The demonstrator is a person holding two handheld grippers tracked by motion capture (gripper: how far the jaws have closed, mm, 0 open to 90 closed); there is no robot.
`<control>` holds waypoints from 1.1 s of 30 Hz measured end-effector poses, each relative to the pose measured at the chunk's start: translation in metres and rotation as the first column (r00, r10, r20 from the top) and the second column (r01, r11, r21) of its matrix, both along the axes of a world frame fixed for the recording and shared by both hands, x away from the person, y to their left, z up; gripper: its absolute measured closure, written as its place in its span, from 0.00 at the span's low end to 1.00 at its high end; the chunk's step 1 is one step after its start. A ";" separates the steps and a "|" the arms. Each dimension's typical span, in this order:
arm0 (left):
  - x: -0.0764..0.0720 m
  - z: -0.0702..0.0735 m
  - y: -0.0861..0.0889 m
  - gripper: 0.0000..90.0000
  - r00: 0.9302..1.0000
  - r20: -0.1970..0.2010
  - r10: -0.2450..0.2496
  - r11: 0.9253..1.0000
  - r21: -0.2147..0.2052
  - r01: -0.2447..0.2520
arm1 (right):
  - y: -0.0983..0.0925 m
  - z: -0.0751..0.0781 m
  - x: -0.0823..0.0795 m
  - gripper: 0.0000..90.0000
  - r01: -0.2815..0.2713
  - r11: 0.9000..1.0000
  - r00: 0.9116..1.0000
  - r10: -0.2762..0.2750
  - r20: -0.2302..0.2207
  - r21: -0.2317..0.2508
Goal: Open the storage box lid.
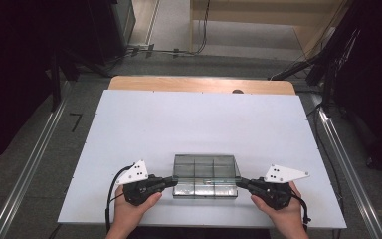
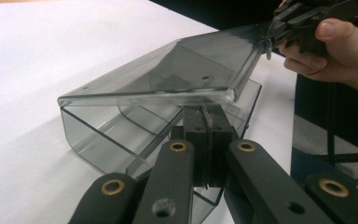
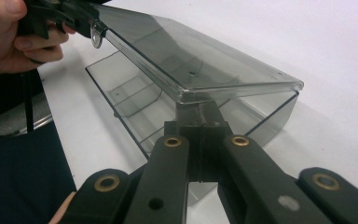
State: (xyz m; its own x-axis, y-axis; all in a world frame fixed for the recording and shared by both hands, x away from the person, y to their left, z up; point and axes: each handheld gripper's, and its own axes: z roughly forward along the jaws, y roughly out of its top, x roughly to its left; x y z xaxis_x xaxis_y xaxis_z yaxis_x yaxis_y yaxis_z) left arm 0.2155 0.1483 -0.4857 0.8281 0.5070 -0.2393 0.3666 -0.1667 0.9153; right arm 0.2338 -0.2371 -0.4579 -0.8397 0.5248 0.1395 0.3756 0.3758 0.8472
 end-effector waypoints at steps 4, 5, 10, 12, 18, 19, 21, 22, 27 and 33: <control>-0.003 0.000 0.002 0.82 1.000 -0.014 0.011 1.000 0.015 -0.011 | 0.002 0.004 0.003 0.99 0.002 1.000 1.000 -0.002 0.004 0.000; -0.004 0.000 0.003 0.78 1.000 -0.010 0.011 1.000 0.009 -0.011 | 0.003 0.005 0.004 0.99 0.006 1.000 1.000 -0.006 -0.001 0.002; -0.001 0.003 0.011 0.46 0.998 -0.018 0.057 0.998 -0.010 -0.058 | 0.007 0.008 0.009 0.99 0.011 1.000 1.000 -0.011 -0.007 0.000; 0.003 0.004 0.014 0.37 0.996 -0.019 0.086 0.996 -0.028 -0.087 | 0.008 0.009 0.011 0.99 0.012 1.000 1.000 -0.012 -0.004 -0.003; 0.013 0.008 0.014 0.02 0.991 -0.040 0.130 0.991 -0.006 -0.130 | 0.012 0.016 0.020 0.99 0.022 1.000 1.000 -0.022 -0.002 0.008; 0.015 0.008 0.014 0.02 0.990 -0.043 0.135 0.991 -0.009 -0.136 | 0.012 0.016 0.020 0.99 0.022 1.000 1.000 -0.022 -0.002 0.008; 0.018 0.008 0.014 0.00 0.989 -0.046 0.140 0.990 -0.016 -0.141 | 0.014 0.018 0.022 0.99 0.023 1.000 1.000 -0.023 0.000 0.012; 0.020 0.008 0.014 0.00 0.989 -0.047 0.142 0.989 -0.024 -0.143 | 0.015 0.020 0.024 0.99 0.021 1.000 1.000 -0.021 0.002 0.015; 0.030 0.013 0.013 0.00 0.990 -0.034 0.140 0.990 -0.026 -0.141 | 0.018 0.024 0.027 0.99 0.018 0.999 1.000 -0.018 0.009 0.028; 0.045 0.014 0.006 0.00 0.992 -0.037 0.121 0.992 -0.029 -0.122 | 0.023 0.030 0.032 0.99 0.022 1.000 0.999 -0.023 0.030 0.017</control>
State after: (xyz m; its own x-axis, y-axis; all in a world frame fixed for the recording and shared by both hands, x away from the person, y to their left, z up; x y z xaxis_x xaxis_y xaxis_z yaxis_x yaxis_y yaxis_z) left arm 0.2602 0.1541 -0.4712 0.7515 0.5955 -0.2839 0.4141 -0.0909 0.9057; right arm 0.2657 -0.2138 -0.4278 -0.8317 0.5413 0.1232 0.3581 0.3535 0.8642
